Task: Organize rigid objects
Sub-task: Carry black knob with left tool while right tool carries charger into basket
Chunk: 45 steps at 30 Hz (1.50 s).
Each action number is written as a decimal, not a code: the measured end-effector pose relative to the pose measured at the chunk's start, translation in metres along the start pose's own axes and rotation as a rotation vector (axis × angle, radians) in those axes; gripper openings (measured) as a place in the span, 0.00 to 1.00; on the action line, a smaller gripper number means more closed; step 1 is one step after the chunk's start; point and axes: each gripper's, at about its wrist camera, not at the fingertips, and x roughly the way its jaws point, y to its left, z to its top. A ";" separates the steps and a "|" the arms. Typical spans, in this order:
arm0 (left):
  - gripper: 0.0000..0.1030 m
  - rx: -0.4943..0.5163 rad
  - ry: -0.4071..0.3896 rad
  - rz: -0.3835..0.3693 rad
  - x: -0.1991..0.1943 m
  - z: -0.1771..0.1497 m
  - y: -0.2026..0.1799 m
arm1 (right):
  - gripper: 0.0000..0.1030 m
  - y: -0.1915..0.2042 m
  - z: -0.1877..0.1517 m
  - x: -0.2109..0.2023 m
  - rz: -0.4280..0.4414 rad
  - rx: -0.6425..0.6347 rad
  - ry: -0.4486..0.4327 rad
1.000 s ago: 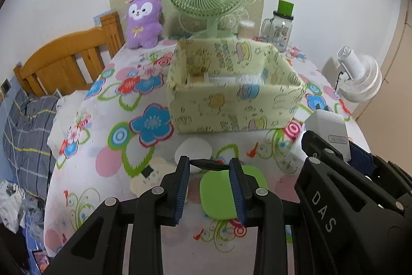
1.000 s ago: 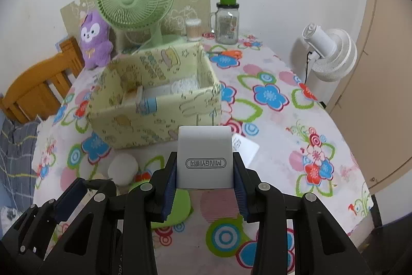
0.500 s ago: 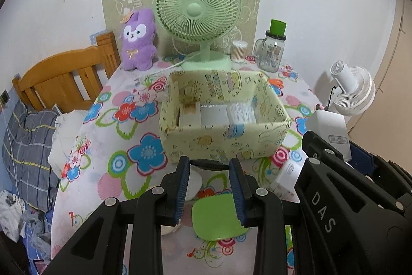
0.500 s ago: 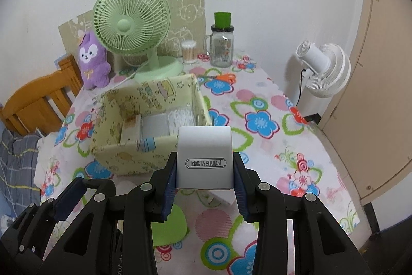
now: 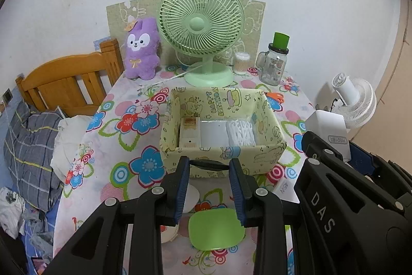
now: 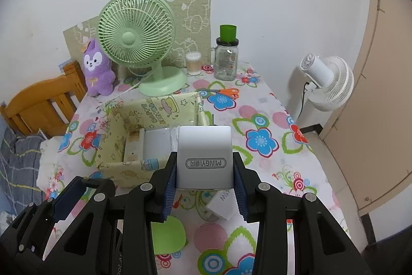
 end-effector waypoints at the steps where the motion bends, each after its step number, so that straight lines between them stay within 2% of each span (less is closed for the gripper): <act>1: 0.30 -0.002 -0.003 0.001 0.000 0.002 0.000 | 0.42 0.000 0.002 0.000 0.002 0.000 -0.001; 24: 0.30 0.005 -0.050 0.000 0.018 0.043 -0.009 | 0.42 -0.001 0.044 0.023 0.015 -0.008 -0.018; 45: 0.30 0.011 -0.018 -0.023 0.066 0.062 -0.003 | 0.42 0.013 0.061 0.076 0.051 -0.046 0.033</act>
